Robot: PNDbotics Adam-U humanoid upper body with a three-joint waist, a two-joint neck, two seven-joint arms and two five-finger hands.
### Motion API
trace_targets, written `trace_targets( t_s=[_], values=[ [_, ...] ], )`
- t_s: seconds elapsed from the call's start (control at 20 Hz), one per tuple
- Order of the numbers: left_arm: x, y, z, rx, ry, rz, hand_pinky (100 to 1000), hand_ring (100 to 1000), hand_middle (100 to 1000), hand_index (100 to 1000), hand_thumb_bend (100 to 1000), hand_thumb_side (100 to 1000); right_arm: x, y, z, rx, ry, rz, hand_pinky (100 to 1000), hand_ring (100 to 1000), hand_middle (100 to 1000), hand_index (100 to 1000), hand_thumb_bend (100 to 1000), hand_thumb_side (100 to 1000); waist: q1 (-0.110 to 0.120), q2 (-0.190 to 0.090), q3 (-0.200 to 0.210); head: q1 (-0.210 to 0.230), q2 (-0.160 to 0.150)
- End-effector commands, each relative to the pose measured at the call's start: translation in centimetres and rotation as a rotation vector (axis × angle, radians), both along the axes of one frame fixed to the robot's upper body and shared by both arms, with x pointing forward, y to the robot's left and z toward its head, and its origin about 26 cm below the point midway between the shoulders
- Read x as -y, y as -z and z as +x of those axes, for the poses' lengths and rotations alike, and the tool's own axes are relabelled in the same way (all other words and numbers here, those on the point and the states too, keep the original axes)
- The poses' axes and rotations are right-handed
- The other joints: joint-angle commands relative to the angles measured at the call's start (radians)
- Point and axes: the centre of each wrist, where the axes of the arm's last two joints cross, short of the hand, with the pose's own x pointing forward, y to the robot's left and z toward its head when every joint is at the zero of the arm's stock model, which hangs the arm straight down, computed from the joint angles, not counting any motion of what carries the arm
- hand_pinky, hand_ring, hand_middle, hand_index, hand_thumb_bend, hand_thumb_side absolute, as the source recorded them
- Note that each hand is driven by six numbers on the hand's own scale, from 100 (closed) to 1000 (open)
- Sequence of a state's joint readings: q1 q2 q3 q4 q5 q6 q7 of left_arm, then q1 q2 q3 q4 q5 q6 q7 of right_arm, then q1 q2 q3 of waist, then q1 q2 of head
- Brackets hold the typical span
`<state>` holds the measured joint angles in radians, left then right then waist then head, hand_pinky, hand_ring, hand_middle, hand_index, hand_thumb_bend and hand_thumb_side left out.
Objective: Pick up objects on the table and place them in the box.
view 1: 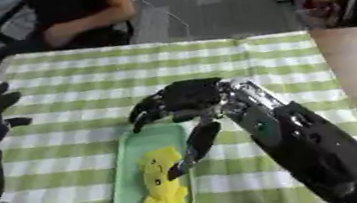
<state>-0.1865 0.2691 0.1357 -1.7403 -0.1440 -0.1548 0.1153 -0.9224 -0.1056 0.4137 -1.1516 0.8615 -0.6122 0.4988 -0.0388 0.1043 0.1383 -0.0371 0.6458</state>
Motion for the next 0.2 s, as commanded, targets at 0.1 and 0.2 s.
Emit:
trace_targets(
  t_s=[0.1,0.2],
  values=[
    [0.11,-1.24,-0.09,0.042,0.005,0.014,615,841,894,764,690,1000,0.83,-1.24,0.49,0.027,-0.002,-0.045,646,828,943,959,692,643,0.005,-0.013,-0.002,-0.009,-0.013],
    [0.04,-1.22,-0.12,0.041,0.002,0.014,615,842,894,763,690,1000,1.34,-1.42,0.71,0.024,0.012,-0.046,677,848,961,971,711,670,0.005,-0.014,-0.004,-0.007,-0.013]
  ],
)
